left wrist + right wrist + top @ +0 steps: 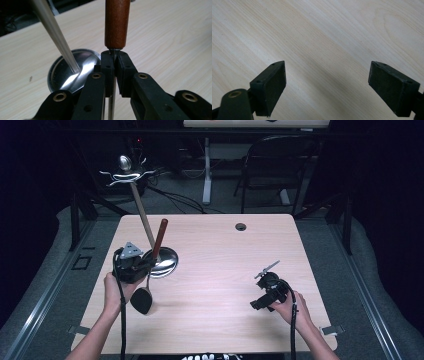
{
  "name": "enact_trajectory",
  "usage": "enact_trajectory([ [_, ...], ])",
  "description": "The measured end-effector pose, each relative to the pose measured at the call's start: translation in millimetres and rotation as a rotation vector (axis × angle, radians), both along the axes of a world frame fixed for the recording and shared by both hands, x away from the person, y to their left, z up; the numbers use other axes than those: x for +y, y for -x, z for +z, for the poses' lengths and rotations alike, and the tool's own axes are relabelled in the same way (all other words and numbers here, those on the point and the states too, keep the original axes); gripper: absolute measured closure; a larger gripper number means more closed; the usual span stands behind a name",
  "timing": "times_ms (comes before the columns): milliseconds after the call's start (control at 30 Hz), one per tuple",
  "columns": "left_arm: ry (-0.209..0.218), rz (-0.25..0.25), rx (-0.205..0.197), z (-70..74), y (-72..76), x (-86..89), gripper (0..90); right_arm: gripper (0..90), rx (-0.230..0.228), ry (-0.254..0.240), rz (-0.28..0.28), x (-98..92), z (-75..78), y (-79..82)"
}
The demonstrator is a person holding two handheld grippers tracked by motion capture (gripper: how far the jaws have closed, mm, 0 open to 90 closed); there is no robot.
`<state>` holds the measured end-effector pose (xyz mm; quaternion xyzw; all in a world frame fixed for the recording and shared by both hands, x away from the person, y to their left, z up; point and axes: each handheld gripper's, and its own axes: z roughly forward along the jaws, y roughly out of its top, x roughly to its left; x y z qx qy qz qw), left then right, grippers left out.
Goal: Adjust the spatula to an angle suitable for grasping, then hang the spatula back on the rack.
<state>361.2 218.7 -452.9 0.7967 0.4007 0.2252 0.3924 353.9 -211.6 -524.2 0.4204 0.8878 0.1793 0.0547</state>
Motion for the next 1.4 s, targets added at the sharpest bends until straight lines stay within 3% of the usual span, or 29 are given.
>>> enact_trajectory([
  [200, 0.04, 0.022, -0.08, 7.9, 9.4, 6.8, 84.7, 14.6, -0.003, 0.003, -0.001, -0.4, -0.2, -0.2],
  [333, 0.066, 0.012, -0.112, 11.7, 13.1, 12.1, 84.6, 14.6, -0.016, 0.011, -0.001, -1.5, 1.1, 0.0],
  [733, 0.063, 0.022, -0.157, 11.1, 23.2, 21.9, 84.6, 14.5, -0.023, 0.007, -0.013, -4.3, 1.6, -1.0],
  [1033, 0.073, 0.07, -0.197, 14.0, 27.3, 33.2, 84.5, 14.5, -0.029, 0.023, -0.015, -5.1, 3.1, -1.6],
  [1067, 0.078, 0.073, -0.198, 13.5, 27.1, 34.0, 84.5, 14.5, -0.039, -0.002, -0.033, -4.5, 1.6, -0.7],
  [1133, 0.083, 0.08, -0.196, 12.7, 26.6, 35.9, 84.5, 14.5, -0.027, 0.022, -0.018, -5.9, 2.8, -1.9],
  [1400, 0.105, 0.122, -0.227, 12.4, 27.7, 44.0, 84.5, 14.4, -0.023, 0.015, -0.018, -5.9, 2.6, -2.4],
])
